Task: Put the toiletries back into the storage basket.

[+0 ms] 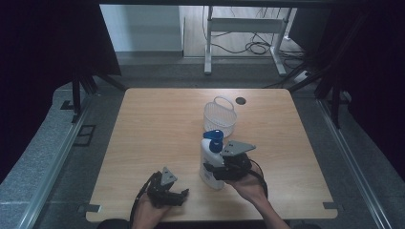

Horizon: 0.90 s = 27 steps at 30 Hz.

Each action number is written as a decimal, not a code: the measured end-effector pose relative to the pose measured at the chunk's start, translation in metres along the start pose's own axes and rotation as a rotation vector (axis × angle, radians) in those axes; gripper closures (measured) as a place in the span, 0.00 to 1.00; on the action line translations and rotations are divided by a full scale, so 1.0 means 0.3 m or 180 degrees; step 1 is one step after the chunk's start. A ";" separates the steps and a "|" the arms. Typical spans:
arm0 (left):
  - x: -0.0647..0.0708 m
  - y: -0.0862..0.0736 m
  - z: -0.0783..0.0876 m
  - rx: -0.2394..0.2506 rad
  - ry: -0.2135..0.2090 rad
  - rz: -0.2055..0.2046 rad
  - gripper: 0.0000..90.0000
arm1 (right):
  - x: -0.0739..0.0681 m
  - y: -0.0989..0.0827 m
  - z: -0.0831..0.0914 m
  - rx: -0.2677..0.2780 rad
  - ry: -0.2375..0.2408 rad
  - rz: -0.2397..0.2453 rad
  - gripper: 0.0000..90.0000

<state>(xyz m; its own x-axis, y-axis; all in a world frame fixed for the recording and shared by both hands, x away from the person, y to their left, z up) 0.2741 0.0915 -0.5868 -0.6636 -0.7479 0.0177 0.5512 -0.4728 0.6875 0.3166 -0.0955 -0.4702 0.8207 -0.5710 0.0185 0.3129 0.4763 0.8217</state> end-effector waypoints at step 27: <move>-0.001 0.000 -0.001 0.0007 -0.0002 -0.0011 0.13 | 0.081 0.086 0.042 -0.0006 0.0320 0.0100 0.40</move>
<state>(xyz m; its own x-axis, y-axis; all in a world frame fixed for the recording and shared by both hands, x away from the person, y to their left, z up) 0.2744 0.0914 -0.5869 -0.6658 -0.7460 0.0158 0.5477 -0.4743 0.6892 0.3386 -0.1054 -0.4414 0.8740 -0.4858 -0.0130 0.2869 0.4942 0.8207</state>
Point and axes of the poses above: each handheld gripper's, and its own axes: z roughly backward along the jaws, y roughly out of its top, x roughly to its right, the point moved 6 cm from there along -z, roughly forward along the jaws, and after that the axes turned 1 degree about -z, right-handed, at the moved point
